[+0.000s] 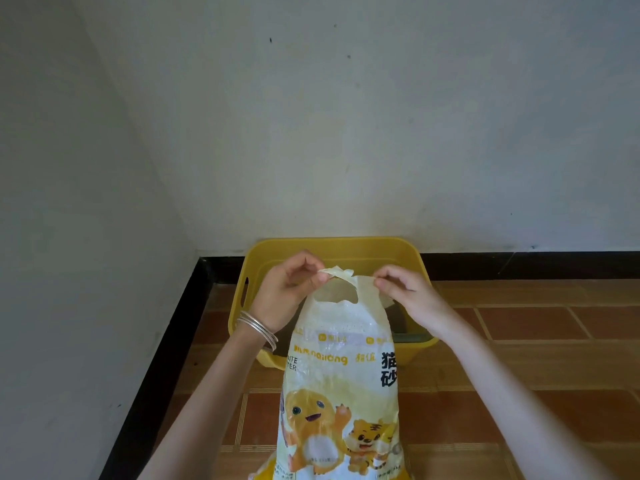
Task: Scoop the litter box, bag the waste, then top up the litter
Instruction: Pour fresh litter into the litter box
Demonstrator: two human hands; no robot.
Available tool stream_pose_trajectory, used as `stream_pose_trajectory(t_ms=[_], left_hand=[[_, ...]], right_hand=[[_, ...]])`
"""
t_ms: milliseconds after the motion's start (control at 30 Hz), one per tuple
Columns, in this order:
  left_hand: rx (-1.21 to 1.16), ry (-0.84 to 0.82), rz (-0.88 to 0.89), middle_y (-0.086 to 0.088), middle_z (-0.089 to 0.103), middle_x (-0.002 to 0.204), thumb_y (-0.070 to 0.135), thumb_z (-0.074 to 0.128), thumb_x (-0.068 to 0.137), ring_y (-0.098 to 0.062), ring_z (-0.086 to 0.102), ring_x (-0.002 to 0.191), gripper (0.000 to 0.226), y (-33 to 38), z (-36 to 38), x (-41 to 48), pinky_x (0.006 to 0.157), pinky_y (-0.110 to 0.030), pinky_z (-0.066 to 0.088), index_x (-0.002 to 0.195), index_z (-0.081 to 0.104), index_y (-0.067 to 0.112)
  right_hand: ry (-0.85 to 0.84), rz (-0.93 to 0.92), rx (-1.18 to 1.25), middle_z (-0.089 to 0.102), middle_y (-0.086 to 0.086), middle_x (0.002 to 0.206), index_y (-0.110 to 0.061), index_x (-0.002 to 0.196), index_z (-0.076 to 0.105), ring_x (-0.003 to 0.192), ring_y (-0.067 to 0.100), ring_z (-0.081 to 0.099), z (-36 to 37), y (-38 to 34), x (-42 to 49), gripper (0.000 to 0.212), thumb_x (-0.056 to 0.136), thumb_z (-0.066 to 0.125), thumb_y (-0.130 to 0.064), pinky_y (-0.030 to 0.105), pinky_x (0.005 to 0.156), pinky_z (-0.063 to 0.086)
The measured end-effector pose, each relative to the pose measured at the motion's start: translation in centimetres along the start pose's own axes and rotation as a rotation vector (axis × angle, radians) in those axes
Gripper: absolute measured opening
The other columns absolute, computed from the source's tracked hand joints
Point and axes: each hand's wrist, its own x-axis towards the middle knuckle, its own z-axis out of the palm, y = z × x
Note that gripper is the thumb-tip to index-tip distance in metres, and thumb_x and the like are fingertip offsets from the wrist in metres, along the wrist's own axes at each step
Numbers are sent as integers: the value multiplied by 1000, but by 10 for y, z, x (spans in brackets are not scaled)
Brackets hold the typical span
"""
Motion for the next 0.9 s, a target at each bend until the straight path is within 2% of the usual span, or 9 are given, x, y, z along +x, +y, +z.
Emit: stream_pose_trajectory(t_ms=[133, 200, 300, 367, 467, 600, 733, 800, 900], left_hand=[[88, 6, 82, 11, 60, 76, 21, 64, 81, -4, 58, 76, 8, 25, -8, -21, 73, -18, 46, 78, 60, 15], [191, -21, 152, 6, 63, 80, 28, 66, 81, -9, 60, 79, 11, 33, -10, -39, 75, -23, 48, 80, 62, 18], [269, -21, 192, 5, 64, 82, 36, 65, 79, -14, 61, 83, 16, 38, -13, -69, 78, -27, 48, 82, 65, 20], [284, -21, 200, 6, 64, 82, 39, 66, 78, -14, 63, 84, 18, 39, -13, -82, 79, -25, 49, 83, 66, 21], [284, -78, 214, 7, 66, 86, 43, 67, 79, -13, 64, 87, 20, 46, -14, -91, 82, -22, 49, 85, 67, 23], [239, -223, 132, 7, 68, 93, 50, 56, 84, -12, 64, 93, 38, 59, -15, -86, 84, -20, 47, 91, 71, 16], [244, -303, 48, 10, 68, 97, 42, 55, 88, -4, 64, 94, 32, 58, -7, -74, 83, -12, 44, 94, 71, 16], [269, -328, 42, 14, 68, 97, 45, 54, 87, -2, 63, 94, 33, 55, -4, -69, 83, -14, 45, 95, 72, 20], [312, -339, 10, 19, 68, 98, 52, 55, 81, -2, 62, 97, 29, 49, -4, -61, 90, -25, 47, 94, 70, 30]], right_hand=[[33, -80, 29, 62, -10, 87, -21, 88, 62, 88, 1, 57, 1, -18, -8, 12, 92, 51, -19, 18, 81, 43], [22, -142, 25, 64, -8, 89, -18, 89, 64, 93, 7, 58, 3, -23, -20, 15, 89, 51, -25, 20, 83, 44], [-17, -226, 31, 63, -3, 91, -10, 89, 66, 95, 14, 59, 9, -25, -41, 14, 88, 53, -16, 23, 85, 46], [-31, -246, 47, 64, -1, 92, -11, 88, 67, 95, 16, 60, 13, -24, -54, 10, 87, 59, -17, 24, 85, 47], [-52, -251, 86, 65, -2, 93, -20, 87, 69, 96, 19, 62, 18, -26, -66, 16, 84, 55, -28, 28, 85, 50], [-97, -257, 117, 67, -6, 94, -18, 86, 69, 98, 19, 62, 25, -34, -79, 15, 85, 58, -29, 28, 84, 51], [-86, -257, 122, 68, -3, 94, -18, 87, 70, 98, 18, 63, 28, -40, -87, 14, 86, 59, -26, 27, 86, 49], [-73, -250, 157, 68, -4, 94, -21, 86, 70, 99, 19, 63, 27, -41, -90, 12, 87, 58, -24, 29, 87, 50], [-50, -236, 212, 68, -7, 92, -26, 84, 71, 97, 19, 63, 24, -44, -93, 20, 84, 55, -15, 29, 84, 51]])
